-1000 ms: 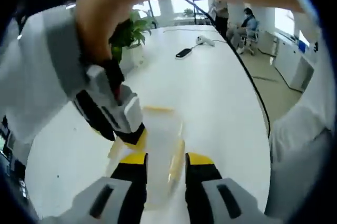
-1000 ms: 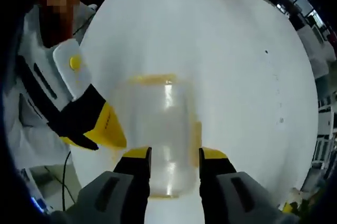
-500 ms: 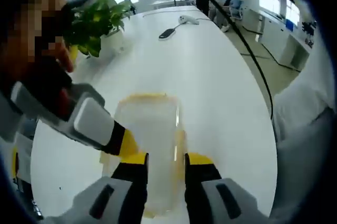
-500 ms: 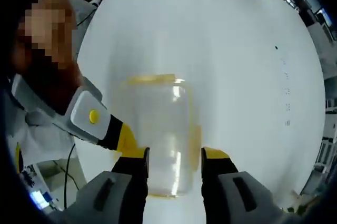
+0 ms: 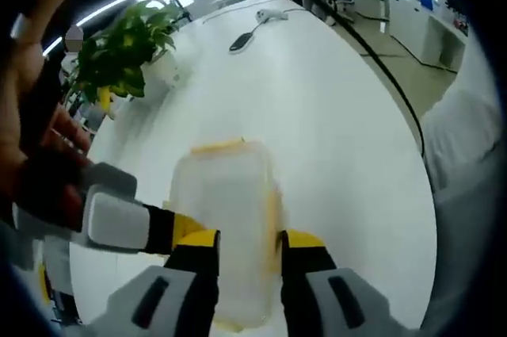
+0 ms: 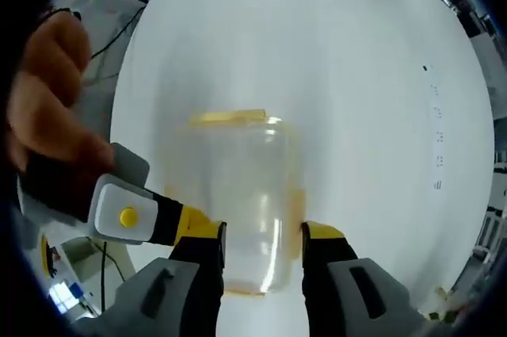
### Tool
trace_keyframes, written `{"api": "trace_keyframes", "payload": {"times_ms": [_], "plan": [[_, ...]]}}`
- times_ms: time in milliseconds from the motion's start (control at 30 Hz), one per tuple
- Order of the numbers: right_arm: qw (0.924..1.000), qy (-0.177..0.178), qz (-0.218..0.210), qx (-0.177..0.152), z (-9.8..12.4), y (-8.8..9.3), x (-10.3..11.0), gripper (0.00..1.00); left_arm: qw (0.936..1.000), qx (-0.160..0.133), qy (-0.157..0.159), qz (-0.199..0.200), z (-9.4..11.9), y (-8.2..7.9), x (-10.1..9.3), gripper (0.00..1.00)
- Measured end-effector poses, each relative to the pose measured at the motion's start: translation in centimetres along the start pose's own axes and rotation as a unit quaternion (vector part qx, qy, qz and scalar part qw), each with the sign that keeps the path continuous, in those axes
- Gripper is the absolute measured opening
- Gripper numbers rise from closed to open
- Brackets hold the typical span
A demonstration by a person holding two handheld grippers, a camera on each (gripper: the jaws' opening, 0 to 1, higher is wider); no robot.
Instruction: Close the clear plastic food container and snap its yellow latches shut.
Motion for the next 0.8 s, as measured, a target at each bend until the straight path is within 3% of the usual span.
{"api": "trace_keyframes", "payload": {"times_ms": [233, 400, 800], "plan": [[1.0, 0.002, -0.002, -0.001, 0.0, 0.1, 0.1, 0.35, 0.9999, 0.013, 0.01, -0.007, -0.1, -0.3, 0.1, 0.22], [1.0, 0.001, -0.004, -0.001, -0.1, 0.1, 0.0, 0.35, 0.9997, 0.006, -0.002, -0.024, -0.1, -0.3, -0.4, 0.19], [0.9999, -0.008, -0.011, -0.007, -0.1, 0.1, -0.5, 0.35, 0.9985, 0.031, -0.029, -0.034, -0.2, -0.7, -0.8, 0.17]]}}
Point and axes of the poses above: the point that each gripper's makers call its tool centre point, and the gripper's own axes: z roughly backward along the fingers, x roughly to its left, y roughly out of its underside, the point moved 9 cm from there along z, roughly backward along the fingers, and after that the axes turned 7 degrees about -z, right-handed, at the moved point
